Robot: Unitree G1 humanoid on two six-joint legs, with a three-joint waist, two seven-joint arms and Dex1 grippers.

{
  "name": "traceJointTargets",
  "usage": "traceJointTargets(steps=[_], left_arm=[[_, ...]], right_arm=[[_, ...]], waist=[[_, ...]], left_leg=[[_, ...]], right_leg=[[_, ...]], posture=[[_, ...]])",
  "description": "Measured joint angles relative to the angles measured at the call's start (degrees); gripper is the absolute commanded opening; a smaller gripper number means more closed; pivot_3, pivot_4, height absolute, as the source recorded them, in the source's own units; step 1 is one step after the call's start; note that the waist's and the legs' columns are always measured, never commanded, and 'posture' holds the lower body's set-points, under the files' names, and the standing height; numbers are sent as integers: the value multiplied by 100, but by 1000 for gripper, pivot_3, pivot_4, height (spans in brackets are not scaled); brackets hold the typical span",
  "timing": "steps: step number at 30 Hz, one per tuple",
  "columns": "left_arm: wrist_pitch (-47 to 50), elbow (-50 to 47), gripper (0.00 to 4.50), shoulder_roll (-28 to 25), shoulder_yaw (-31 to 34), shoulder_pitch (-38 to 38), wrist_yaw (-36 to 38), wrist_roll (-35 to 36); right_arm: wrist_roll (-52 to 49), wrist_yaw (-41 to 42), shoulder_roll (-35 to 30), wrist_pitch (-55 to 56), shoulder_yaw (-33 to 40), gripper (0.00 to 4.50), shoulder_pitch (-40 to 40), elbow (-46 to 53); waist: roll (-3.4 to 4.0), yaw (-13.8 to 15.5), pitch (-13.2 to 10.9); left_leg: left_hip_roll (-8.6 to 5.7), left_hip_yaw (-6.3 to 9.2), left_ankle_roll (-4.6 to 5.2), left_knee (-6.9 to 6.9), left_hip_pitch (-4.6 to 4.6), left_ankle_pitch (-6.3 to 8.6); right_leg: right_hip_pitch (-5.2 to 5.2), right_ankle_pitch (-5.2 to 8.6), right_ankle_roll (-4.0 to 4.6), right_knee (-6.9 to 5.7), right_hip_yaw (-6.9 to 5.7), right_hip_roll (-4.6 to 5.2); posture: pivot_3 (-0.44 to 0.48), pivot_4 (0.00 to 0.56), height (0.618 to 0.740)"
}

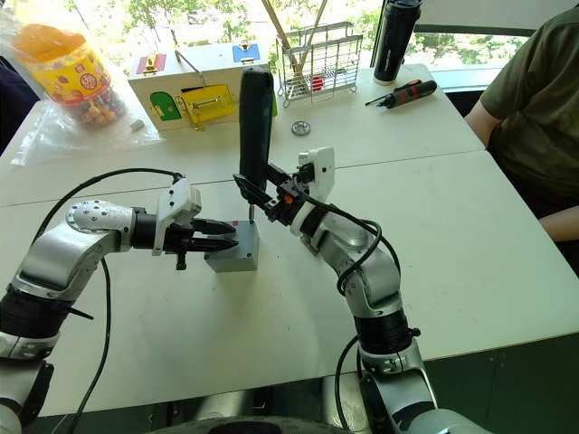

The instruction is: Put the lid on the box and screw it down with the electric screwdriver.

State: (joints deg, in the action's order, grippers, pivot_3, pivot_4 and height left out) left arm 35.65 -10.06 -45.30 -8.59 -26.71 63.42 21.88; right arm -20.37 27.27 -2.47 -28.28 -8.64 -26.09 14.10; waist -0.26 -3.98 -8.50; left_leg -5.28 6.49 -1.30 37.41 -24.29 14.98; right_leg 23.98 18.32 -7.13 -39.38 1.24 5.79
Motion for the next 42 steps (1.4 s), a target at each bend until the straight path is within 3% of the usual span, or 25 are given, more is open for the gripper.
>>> traceJointTargets(steps=[8, 26, 32, 42], left_arm=[[9, 20, 1379, 22, -15, 56, -4, -5], [18, 36, 1379, 27, -87, 129, -21, -23], [46, 35, 1379, 28, -109, 168, -53, -22], [46, 35, 1379, 30, -117, 167, -102, -19]], right_arm=[[211, 98, -159, 269, -282, 1774, 9, -95], [458, 213, -228, 390, -487, 1774, -30, -385], [629, 231, -259, 523, -639, 1774, 29, -402], [678, 247, -267, 557, -658, 1774, 9, -431]], waist=[[-1, 5, 1], [-1, 6, 101], [1, 15, 103], [2, 27, 107]], left_leg=[[0, 0, 6, -27, 86, 4], [3, 4, 16, -32, 113, 11], [9, 5, 64, -54, 195, 43], [10, 5, 64, -52, 196, 43]], right_leg=[[-75, 1, 0, 6, 2, 0], [-102, 1, 0, 12, 6, -4], [-163, 4, 1, 36, 8, -12], [-161, 4, 1, 37, 17, -14]], posture=[[0, 150, 740], [0, 150, 740], [0, 150, 740], [0, 150, 740]])
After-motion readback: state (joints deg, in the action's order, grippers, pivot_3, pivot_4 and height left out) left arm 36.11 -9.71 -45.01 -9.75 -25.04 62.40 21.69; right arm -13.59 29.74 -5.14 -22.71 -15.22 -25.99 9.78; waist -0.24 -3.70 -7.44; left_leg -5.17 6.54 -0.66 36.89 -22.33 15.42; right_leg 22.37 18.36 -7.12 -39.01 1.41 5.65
